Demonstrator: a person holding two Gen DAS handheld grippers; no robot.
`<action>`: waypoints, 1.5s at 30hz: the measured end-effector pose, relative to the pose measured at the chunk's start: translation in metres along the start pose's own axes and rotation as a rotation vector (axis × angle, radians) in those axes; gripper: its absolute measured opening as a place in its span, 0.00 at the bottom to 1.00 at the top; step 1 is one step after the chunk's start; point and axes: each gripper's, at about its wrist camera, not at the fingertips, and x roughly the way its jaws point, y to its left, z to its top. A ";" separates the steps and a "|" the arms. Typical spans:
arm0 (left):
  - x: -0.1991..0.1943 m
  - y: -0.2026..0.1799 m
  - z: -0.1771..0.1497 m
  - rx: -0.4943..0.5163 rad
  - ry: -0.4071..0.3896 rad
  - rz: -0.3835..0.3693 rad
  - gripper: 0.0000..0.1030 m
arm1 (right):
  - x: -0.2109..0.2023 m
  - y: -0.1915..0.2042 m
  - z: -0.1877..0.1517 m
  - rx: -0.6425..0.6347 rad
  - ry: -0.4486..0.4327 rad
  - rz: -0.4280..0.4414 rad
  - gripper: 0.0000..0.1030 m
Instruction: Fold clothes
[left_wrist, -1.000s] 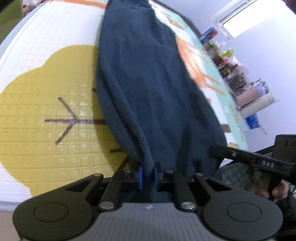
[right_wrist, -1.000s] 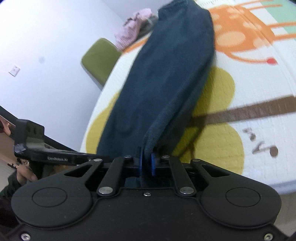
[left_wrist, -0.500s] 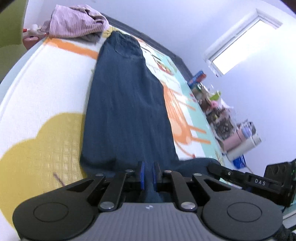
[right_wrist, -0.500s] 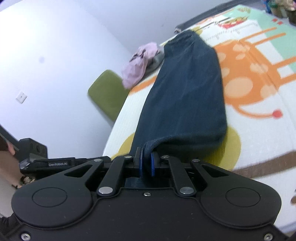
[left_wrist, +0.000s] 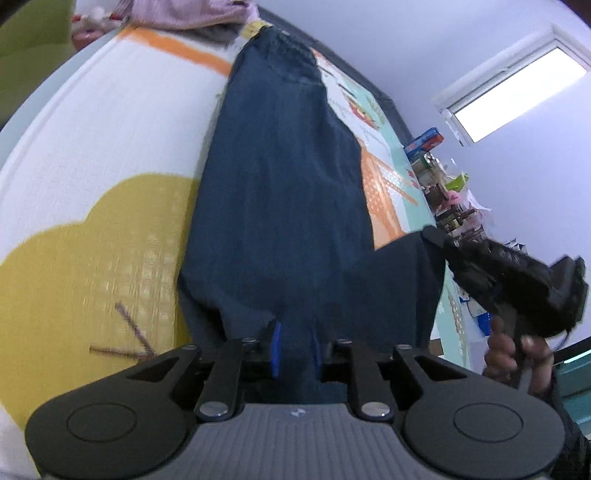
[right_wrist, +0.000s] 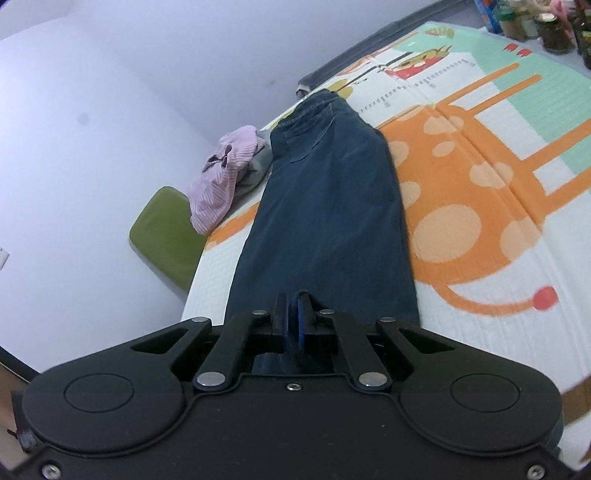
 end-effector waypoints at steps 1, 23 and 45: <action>0.000 0.002 -0.003 -0.009 0.006 0.002 0.22 | 0.006 -0.001 0.001 -0.008 0.016 -0.007 0.05; 0.023 0.023 -0.054 -0.097 0.168 0.023 0.54 | 0.039 -0.009 -0.003 -0.028 0.102 -0.021 0.05; 0.020 0.005 -0.045 -0.042 0.067 -0.055 0.14 | 0.025 -0.009 -0.004 0.007 0.090 -0.045 0.08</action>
